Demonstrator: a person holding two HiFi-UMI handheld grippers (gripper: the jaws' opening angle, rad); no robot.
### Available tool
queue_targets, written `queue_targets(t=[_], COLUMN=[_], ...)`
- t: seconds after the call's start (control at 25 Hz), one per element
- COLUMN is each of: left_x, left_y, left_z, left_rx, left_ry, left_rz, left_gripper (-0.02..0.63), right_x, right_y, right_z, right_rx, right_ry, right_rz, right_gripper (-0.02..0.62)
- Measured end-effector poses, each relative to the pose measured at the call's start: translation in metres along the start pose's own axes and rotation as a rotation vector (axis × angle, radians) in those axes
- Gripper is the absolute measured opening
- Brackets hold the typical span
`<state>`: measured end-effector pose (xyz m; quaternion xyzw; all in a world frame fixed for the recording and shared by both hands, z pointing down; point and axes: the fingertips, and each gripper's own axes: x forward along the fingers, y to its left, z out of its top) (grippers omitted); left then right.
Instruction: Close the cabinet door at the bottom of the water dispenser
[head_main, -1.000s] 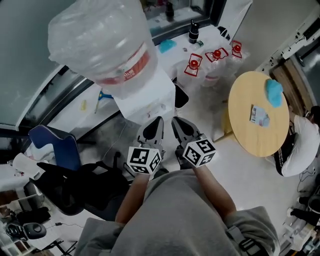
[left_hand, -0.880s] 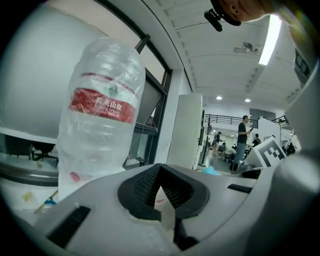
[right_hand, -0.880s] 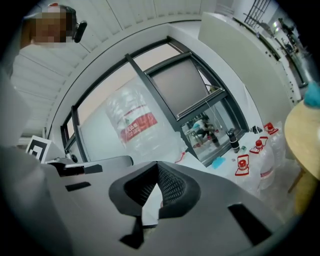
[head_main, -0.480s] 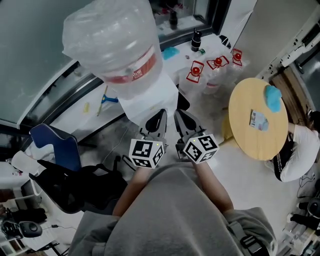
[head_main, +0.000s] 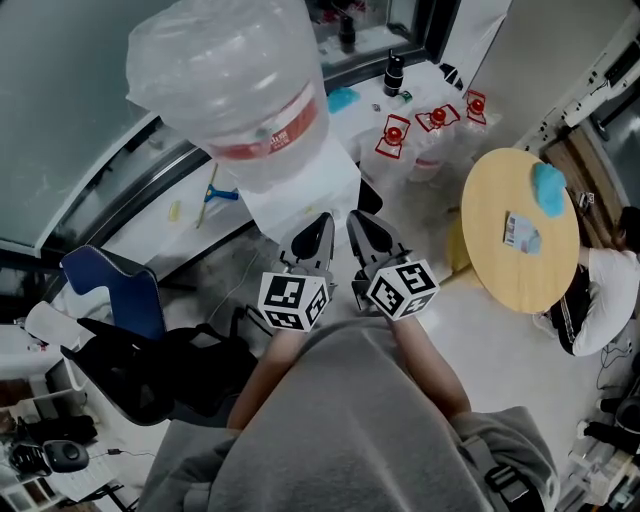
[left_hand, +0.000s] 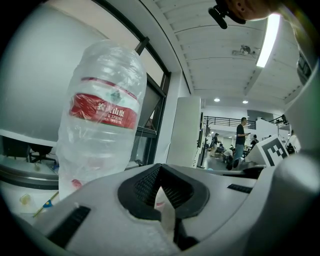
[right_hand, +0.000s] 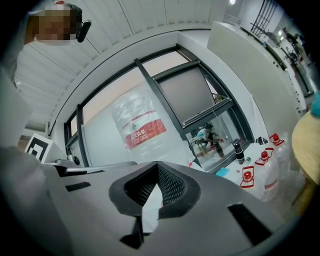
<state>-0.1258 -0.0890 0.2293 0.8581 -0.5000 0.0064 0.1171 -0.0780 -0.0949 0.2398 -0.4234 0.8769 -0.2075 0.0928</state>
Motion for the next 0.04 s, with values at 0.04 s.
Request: queue_targets(t=[0.04], left_x=[-0.0004], left_y=[0.0007], left_z=[-0.0006], left_rx=[-0.002], left_ry=[0.001], left_rz=[0.000], left_gripper=[0.006], right_x=[0.0009], right_y=[0.0012], right_z=[-0.0007], right_rx=[-0.001], right_ry=[0.000], right_rz=[0.004], right_gripper=[0.008])
